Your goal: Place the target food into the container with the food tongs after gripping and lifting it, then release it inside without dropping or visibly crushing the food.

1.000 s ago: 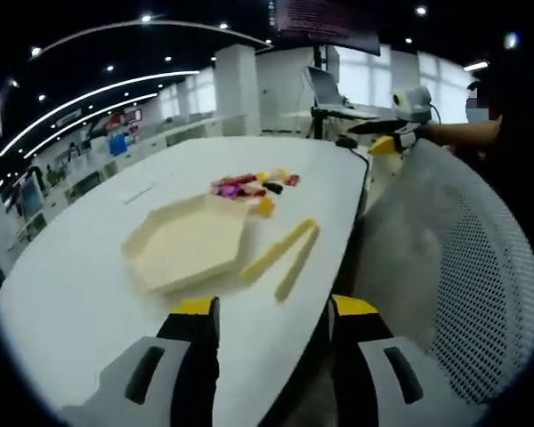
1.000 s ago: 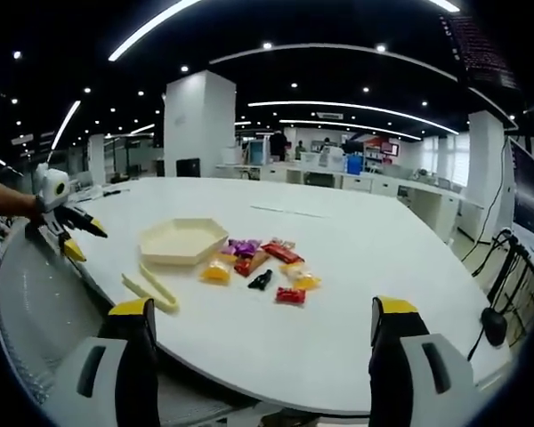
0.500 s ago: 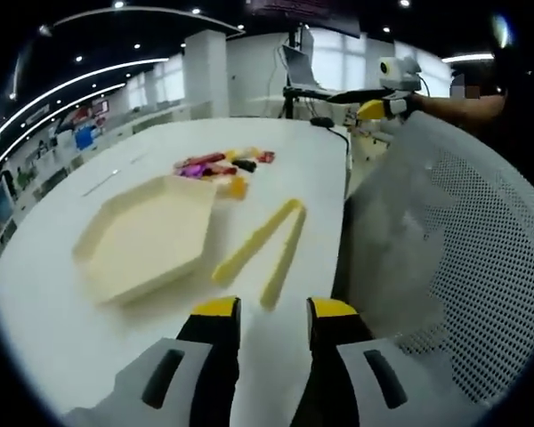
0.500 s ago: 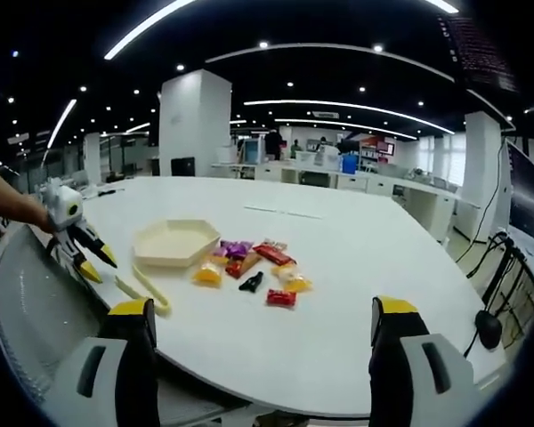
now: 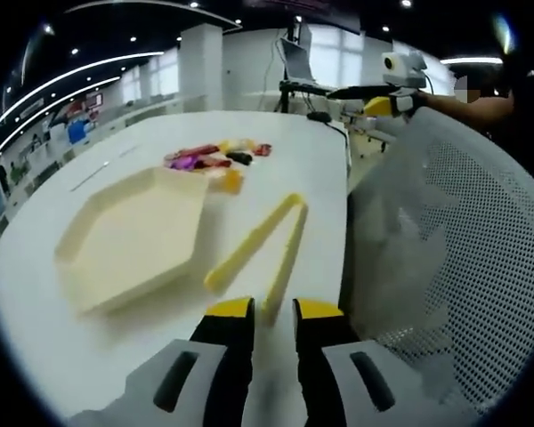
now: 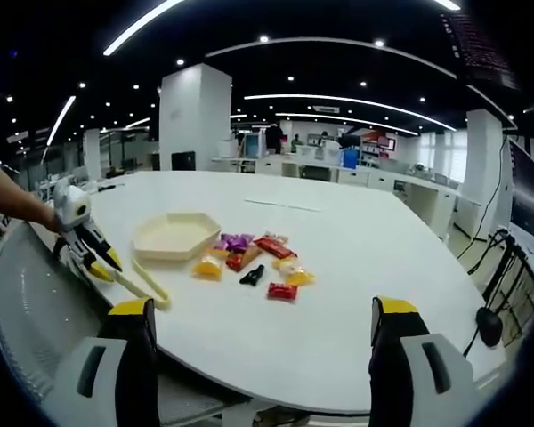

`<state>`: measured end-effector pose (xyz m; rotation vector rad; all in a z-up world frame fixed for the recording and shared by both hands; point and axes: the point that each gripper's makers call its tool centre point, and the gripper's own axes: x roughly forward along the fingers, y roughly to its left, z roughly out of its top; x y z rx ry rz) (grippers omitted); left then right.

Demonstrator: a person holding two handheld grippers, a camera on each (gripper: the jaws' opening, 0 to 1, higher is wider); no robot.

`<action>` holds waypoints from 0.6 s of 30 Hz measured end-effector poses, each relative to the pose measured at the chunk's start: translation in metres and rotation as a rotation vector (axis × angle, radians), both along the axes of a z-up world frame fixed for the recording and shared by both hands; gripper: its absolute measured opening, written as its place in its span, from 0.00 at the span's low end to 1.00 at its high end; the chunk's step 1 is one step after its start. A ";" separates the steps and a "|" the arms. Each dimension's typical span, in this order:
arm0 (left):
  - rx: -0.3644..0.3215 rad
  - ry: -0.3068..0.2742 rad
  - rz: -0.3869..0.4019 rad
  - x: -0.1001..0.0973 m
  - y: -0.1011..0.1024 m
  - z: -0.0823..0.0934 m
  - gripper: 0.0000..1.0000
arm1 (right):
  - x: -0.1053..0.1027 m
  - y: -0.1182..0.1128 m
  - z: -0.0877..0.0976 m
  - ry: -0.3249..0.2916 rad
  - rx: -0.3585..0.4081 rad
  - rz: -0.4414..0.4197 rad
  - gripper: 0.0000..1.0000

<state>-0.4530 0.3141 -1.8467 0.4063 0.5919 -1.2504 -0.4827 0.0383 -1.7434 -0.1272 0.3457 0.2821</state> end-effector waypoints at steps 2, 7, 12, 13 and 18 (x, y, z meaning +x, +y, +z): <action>0.009 -0.014 -0.005 0.002 0.000 -0.001 0.07 | 0.000 0.001 -0.002 0.005 -0.001 0.001 1.00; 0.002 -0.010 -0.002 0.005 0.001 -0.001 0.03 | -0.002 0.002 -0.007 0.022 -0.020 0.009 1.00; -0.003 -0.017 -0.018 0.003 -0.001 -0.004 0.04 | -0.003 0.002 -0.009 0.027 -0.023 0.012 1.00; -0.004 -0.021 -0.019 0.004 -0.001 -0.006 0.03 | -0.003 0.002 -0.009 0.030 -0.026 0.013 1.00; -0.006 -0.033 -0.053 0.002 -0.002 -0.005 0.01 | -0.005 0.000 -0.012 0.043 -0.041 0.015 1.00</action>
